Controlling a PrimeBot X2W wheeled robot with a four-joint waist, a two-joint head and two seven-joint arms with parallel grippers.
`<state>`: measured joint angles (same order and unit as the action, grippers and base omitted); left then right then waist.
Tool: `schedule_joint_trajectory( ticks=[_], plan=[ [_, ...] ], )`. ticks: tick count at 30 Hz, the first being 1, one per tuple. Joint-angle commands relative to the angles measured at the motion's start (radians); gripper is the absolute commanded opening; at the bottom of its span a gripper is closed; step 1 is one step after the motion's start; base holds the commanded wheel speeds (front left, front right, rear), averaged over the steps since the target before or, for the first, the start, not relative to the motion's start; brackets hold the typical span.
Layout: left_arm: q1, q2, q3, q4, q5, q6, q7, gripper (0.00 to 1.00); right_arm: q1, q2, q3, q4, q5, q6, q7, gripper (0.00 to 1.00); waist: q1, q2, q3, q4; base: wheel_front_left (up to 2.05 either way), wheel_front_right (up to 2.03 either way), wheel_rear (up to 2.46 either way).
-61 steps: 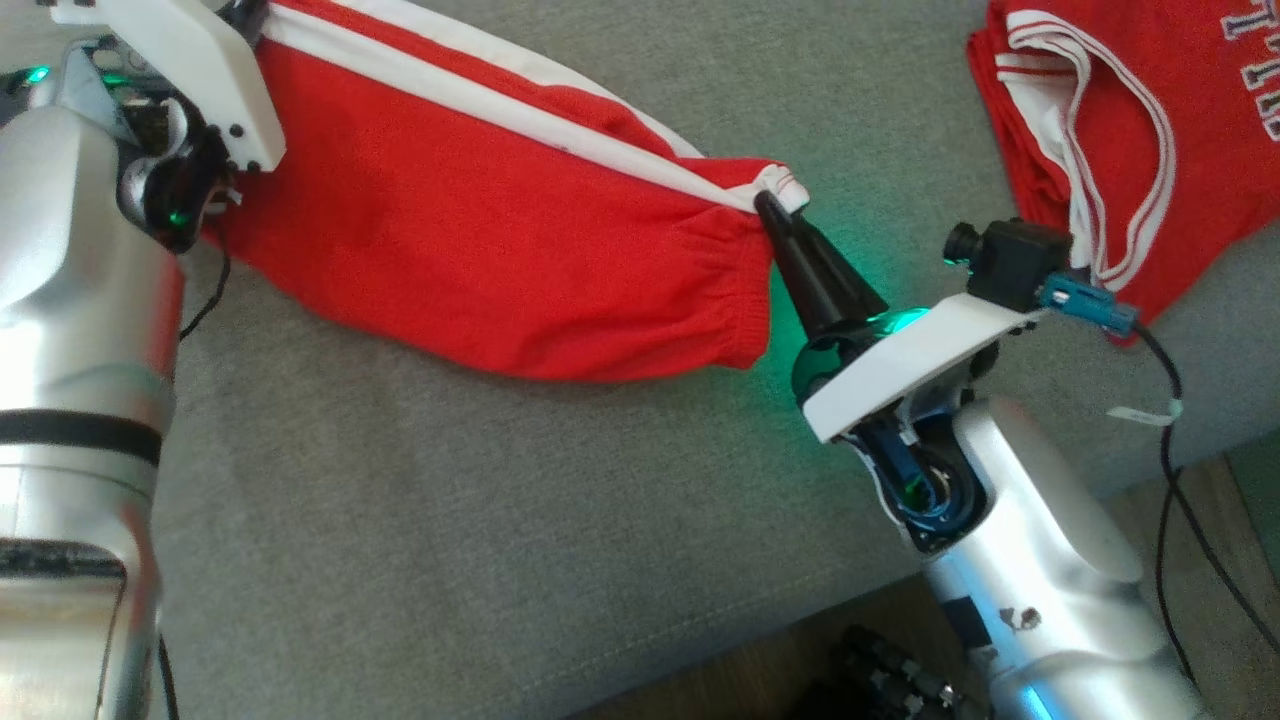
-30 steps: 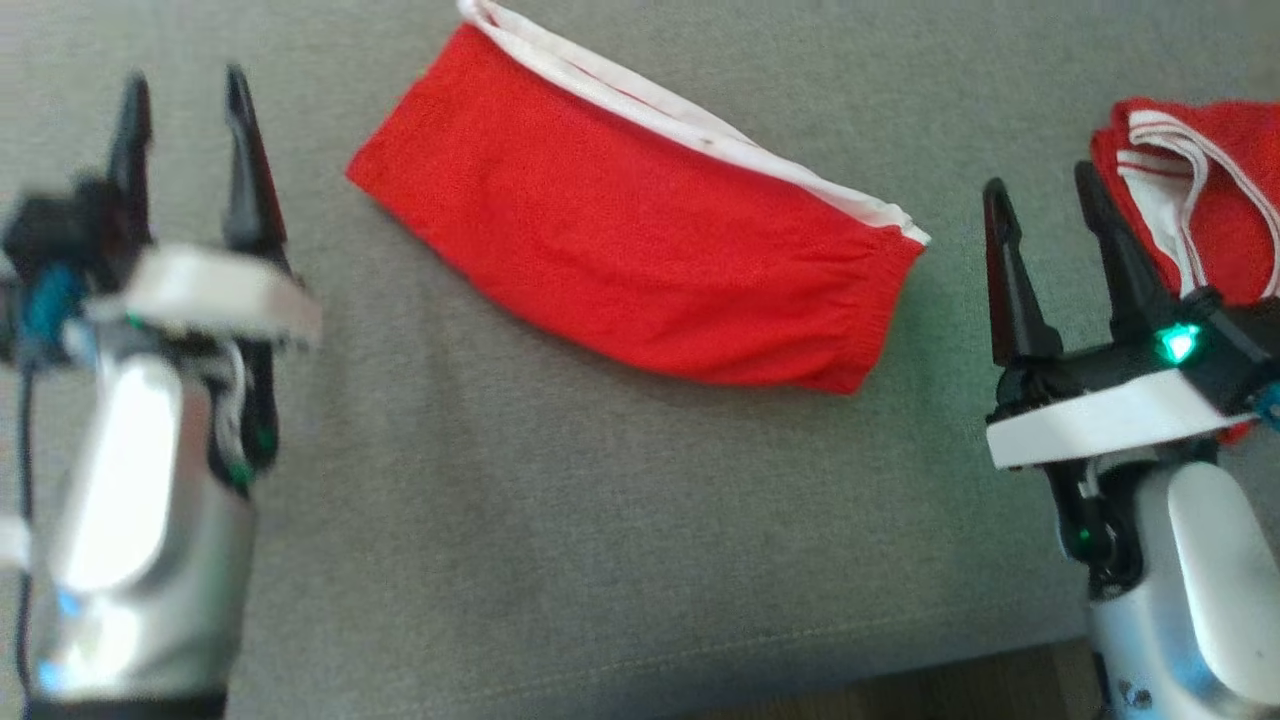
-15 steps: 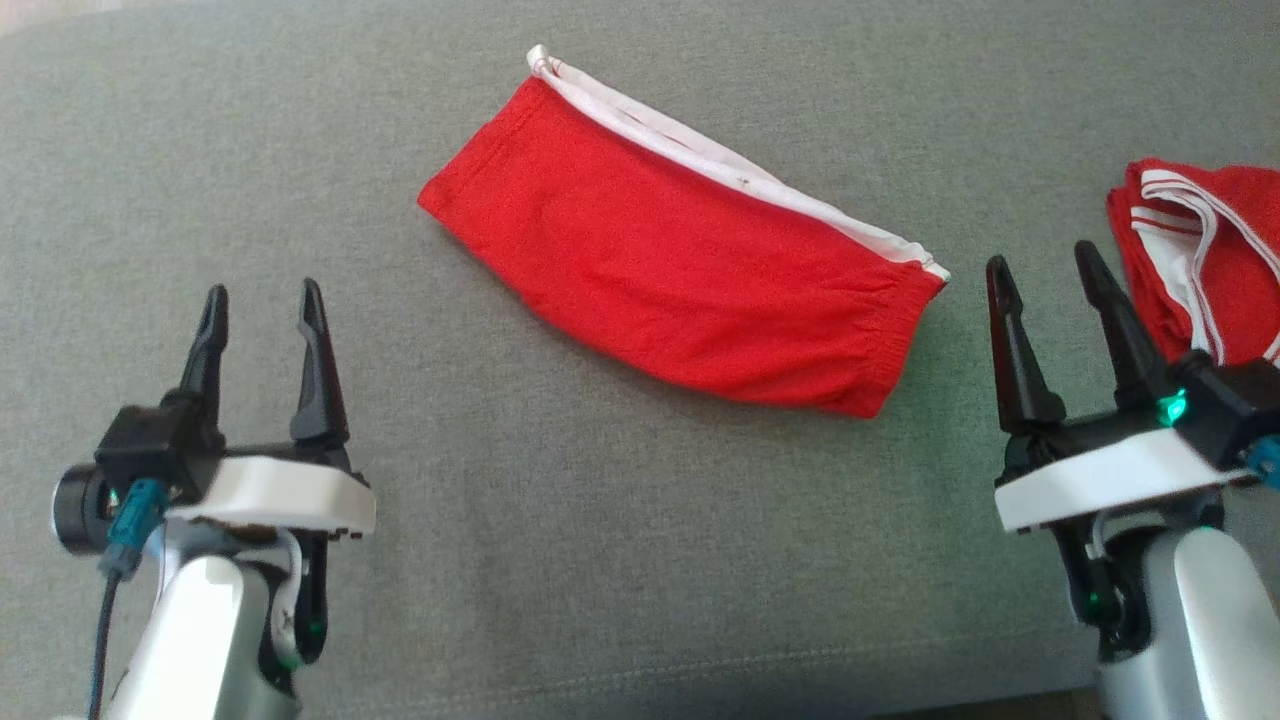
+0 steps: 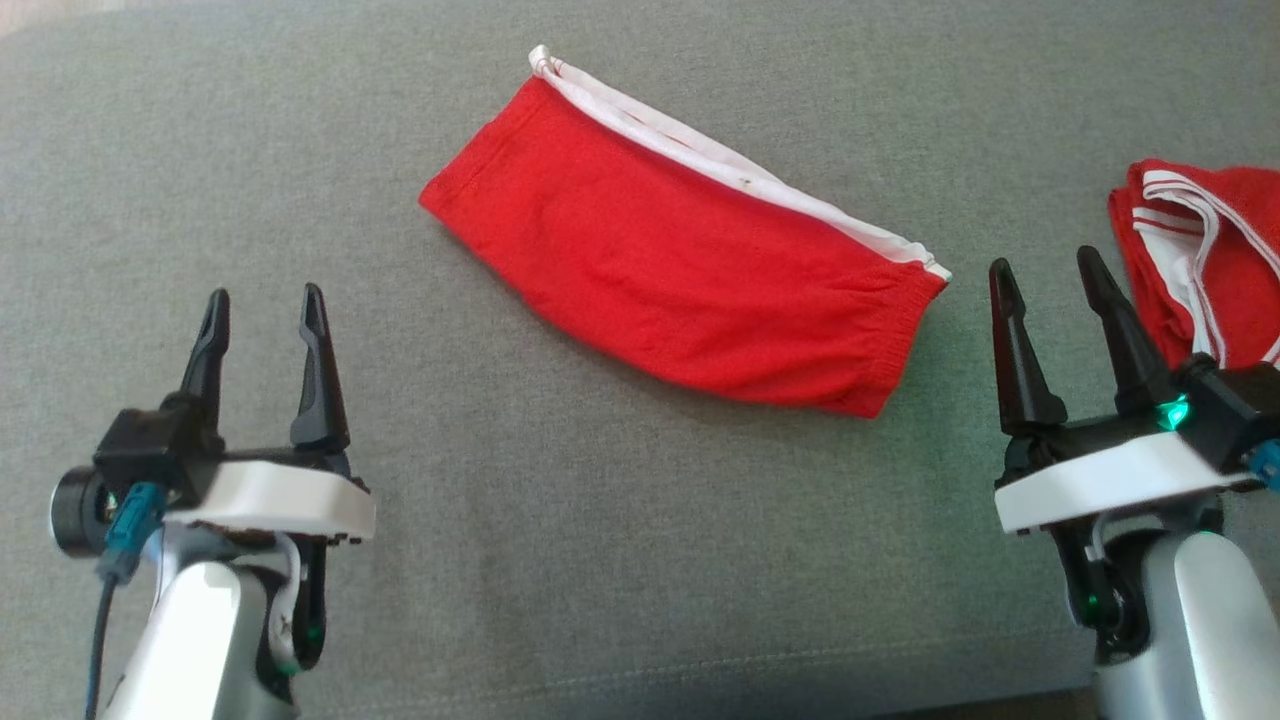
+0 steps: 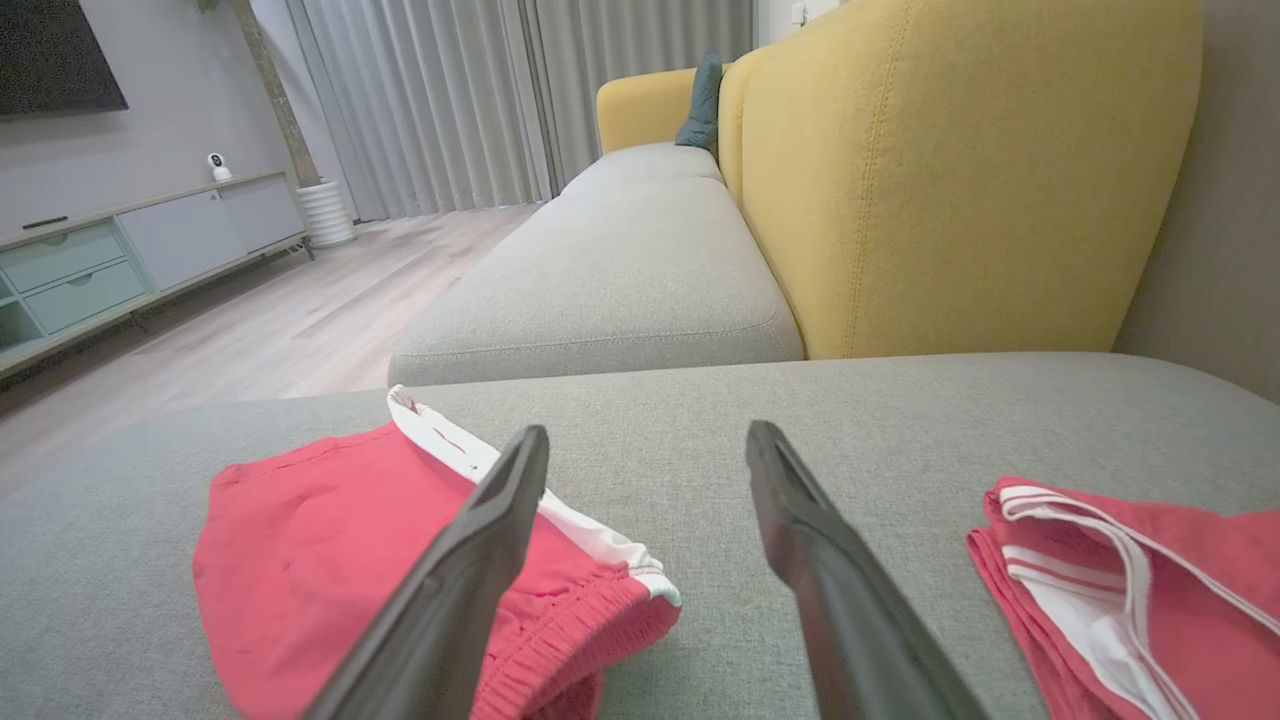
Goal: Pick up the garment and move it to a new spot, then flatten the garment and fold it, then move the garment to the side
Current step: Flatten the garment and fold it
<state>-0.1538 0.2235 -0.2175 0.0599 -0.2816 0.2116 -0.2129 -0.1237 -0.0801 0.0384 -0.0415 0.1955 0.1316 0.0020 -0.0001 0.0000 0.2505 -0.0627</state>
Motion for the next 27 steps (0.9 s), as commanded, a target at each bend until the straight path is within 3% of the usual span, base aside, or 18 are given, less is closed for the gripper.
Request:
schedule_joint_trajectory(
  ticks=[1,6,13,14,20,27],
  plan=[
    [-0.026,0.03,0.027,-0.034,0.003,0.005,0.002,1.0,-0.008,-0.001,0.02,-0.039,0.007,-0.001,0.004,1.0,0.0001,0.0,0.002,0.0,0.0,0.0,0.0],
    [-0.085,0.028,-0.004,-0.02,-0.002,-0.027,0.027,1.0,-0.016,0.0,0.021,-0.045,0.007,-0.001,0.008,1.0,0.0001,0.0,0.024,0.003,0.0,0.0,0.0],
    [-0.323,0.013,-0.081,0.145,-0.044,-0.152,0.178,1.0,-0.04,0.001,0.033,-0.054,0.009,-0.001,0.012,1.0,0.0001,0.0,0.091,-0.019,0.0,0.0,0.0],
    [-0.323,0.013,-0.081,0.145,-0.044,-0.152,0.178,1.0,-0.04,0.001,0.033,-0.054,0.009,-0.001,0.012,1.0,0.0001,0.0,0.091,-0.019,0.0,0.0,0.0],
    [-0.52,0.004,-0.098,0.395,-0.102,-0.244,0.31,1.0,-0.057,0.006,0.05,-0.038,0.02,-0.001,0.004,1.0,0.0001,0.0,0.135,-0.068,0.0,0.0,0.0],
    [-0.668,0.022,-0.139,0.666,-0.087,-0.28,0.424,1.0,-0.055,0.013,0.048,-0.017,0.036,-0.001,-0.013,1.0,0.0001,0.0,0.16,-0.106,0.0,0.0,0.0]
  ],
)
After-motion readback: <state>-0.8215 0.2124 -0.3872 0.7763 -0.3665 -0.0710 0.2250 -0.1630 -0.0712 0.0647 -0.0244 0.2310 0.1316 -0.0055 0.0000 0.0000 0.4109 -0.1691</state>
